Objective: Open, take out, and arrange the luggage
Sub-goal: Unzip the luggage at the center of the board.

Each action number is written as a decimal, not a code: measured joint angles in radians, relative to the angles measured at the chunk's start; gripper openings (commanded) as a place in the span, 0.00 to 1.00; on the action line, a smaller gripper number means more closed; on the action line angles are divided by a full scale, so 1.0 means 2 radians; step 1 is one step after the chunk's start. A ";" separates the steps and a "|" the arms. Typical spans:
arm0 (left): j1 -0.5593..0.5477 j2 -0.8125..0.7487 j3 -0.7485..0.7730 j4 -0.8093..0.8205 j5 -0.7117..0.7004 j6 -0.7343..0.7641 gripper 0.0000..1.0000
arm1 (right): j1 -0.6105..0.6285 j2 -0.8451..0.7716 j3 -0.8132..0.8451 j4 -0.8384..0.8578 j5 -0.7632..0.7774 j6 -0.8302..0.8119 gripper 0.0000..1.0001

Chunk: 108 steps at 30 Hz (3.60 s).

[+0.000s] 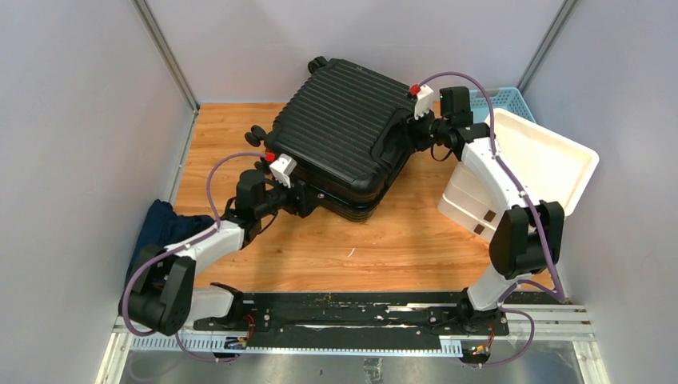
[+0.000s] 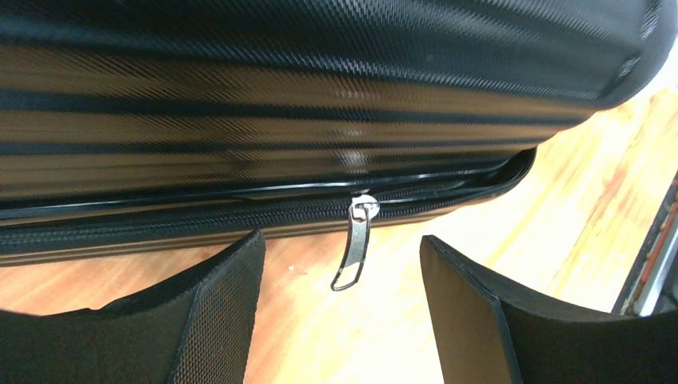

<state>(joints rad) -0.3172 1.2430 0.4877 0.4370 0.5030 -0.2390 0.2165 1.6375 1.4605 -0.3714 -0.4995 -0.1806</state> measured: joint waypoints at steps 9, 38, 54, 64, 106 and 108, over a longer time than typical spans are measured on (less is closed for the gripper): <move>-0.021 0.095 0.031 -0.003 0.013 0.032 0.47 | -0.013 -0.003 -0.005 -0.027 -0.071 -0.027 0.47; -0.030 0.004 -0.002 0.011 -0.047 0.021 0.00 | -0.017 -0.026 -0.014 -0.056 -0.099 0.014 0.53; -0.029 -0.028 -0.034 0.013 -0.080 0.010 0.00 | 0.012 0.022 0.027 -0.023 0.089 0.179 0.48; 0.014 -0.094 -0.060 0.017 -0.152 -0.022 0.00 | 0.016 0.031 0.027 0.004 0.142 0.179 0.44; -0.121 0.263 -0.157 0.527 -0.367 -0.730 0.44 | 0.012 0.030 0.017 0.033 0.136 0.173 0.45; -0.122 0.263 -0.156 0.533 -0.377 -0.733 0.40 | 0.012 0.030 0.017 0.033 0.136 0.174 0.45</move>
<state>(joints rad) -0.5613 1.7699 0.1749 1.5028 -0.2508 -1.7054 0.2405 1.6970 1.4948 -0.3061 -0.2279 0.1665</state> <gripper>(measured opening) 0.449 0.450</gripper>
